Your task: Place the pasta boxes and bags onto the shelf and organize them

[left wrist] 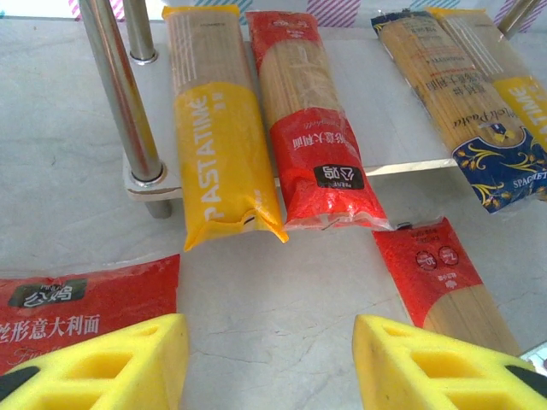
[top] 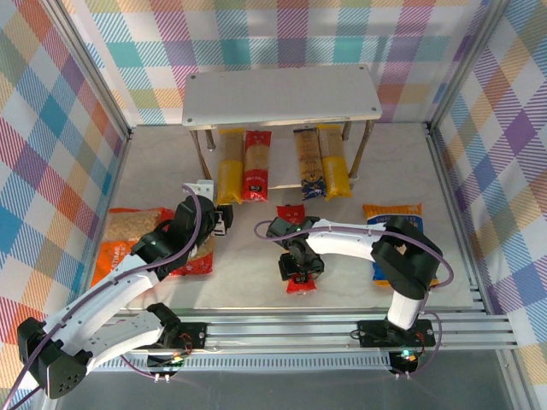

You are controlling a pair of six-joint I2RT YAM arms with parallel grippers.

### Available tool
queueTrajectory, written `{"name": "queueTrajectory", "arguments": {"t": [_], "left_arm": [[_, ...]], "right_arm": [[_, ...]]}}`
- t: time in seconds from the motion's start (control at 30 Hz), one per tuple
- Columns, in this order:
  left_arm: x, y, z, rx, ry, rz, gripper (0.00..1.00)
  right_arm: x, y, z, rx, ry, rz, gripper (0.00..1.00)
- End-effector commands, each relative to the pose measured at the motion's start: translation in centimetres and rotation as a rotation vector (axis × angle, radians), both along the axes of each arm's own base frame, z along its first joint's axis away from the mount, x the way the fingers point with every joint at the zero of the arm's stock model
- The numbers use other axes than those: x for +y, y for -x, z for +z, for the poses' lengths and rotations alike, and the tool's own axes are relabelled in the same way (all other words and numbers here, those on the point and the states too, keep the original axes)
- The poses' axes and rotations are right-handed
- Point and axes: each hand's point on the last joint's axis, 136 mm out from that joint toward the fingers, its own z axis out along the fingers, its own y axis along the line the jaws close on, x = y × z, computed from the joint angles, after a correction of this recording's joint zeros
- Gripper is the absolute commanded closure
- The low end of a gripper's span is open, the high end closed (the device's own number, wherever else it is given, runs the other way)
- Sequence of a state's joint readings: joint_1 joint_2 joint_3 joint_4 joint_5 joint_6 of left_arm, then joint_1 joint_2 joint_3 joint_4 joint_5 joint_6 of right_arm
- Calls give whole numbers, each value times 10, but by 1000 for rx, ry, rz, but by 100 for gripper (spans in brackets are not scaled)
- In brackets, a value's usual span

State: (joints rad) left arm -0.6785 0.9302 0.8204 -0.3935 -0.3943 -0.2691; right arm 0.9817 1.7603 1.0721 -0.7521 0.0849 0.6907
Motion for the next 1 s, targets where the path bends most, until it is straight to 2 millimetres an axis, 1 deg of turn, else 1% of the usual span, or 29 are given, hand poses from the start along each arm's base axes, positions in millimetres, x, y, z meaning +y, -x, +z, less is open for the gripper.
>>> {"name": "queueTrajectory", "arguments": {"t": [0.0,0.2,0.33,0.47,0.53,0.7,0.97], "left_arm": [[0,0,-10,23,-6,7,49],[-5,-3,-15,41,-3,2,50],[-7,-4,-15,44,1,-2,50],[-9,-6,-14,45,1,-5,50],[-10,-6,-15,49,-1,-6,50],[-13,-8,-15,52,2,-12,50],[-9,-10,-10,45,-22,3,50]], "right_arm": [[1,4,6,6,-40,5,36],[-3,11,15,6,-76,3,58],[-6,15,21,10,-86,18,77],[-8,16,36,-8,-106,35,90],[-9,16,48,-29,-128,45,100],[-10,18,80,-68,-189,65,100],[-8,36,123,-67,-339,97,100]]}}
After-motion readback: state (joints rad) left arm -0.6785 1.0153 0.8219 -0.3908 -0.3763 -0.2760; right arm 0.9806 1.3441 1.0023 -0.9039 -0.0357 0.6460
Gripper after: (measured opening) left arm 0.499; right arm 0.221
